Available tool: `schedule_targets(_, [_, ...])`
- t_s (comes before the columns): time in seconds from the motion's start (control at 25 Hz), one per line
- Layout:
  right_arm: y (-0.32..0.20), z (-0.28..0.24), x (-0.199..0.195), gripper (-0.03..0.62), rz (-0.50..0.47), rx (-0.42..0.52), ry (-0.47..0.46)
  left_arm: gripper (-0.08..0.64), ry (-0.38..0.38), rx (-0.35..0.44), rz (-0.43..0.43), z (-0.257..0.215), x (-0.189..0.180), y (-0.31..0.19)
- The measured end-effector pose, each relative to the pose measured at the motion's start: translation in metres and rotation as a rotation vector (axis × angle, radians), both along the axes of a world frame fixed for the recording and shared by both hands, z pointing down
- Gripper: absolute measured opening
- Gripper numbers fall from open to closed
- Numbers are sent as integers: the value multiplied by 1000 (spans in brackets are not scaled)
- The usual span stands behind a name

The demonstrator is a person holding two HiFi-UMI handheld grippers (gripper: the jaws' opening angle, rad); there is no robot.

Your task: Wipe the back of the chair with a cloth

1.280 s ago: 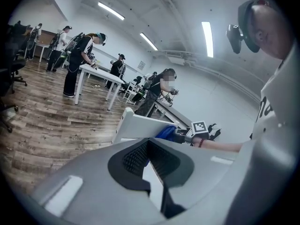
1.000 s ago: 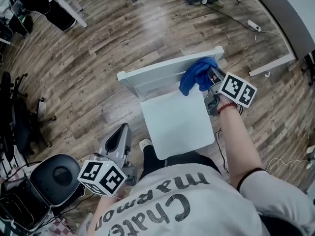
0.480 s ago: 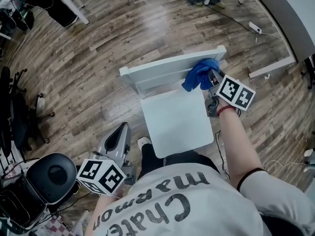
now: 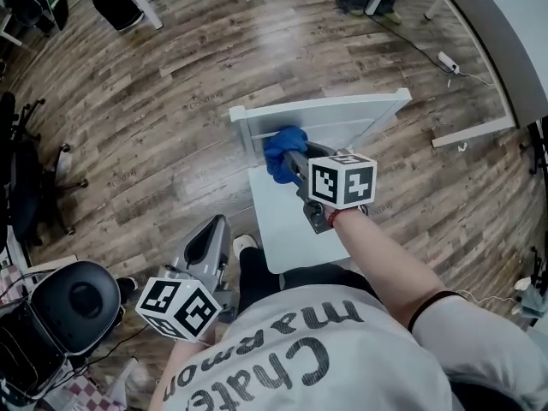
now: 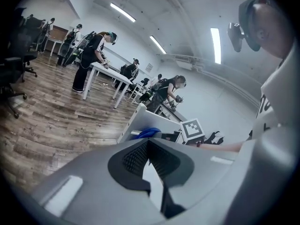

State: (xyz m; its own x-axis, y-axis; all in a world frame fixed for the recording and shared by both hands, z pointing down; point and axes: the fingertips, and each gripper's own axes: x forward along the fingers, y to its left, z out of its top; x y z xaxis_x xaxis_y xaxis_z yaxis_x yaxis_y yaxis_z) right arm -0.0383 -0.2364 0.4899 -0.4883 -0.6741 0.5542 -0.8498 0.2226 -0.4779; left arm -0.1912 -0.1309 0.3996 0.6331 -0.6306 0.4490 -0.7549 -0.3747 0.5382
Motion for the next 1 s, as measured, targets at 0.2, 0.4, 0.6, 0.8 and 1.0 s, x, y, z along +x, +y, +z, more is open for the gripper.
schedule_targets(0.2, [-3,3,-53,67,-133,-6,-1,9,4,18,-66,4,-26,8])
schedule_targets(0.4, [-16,7,-69,67,-93,-21,0,9,10,-8,-142,11,-60,16])
schedule_targets(0.6, [-21,14,-51,67,25,-67,-59,9,15,-13,-150,15,-58,19])
schedule_targets(0.8, [-22,19,-11,67,128,-77,-64,9,10,-8,-111,13,-43,17])
schedule_targets(1.0, [-19,25,43,67,205,-79,-29,9,1,-6,-81,12,-25,17])
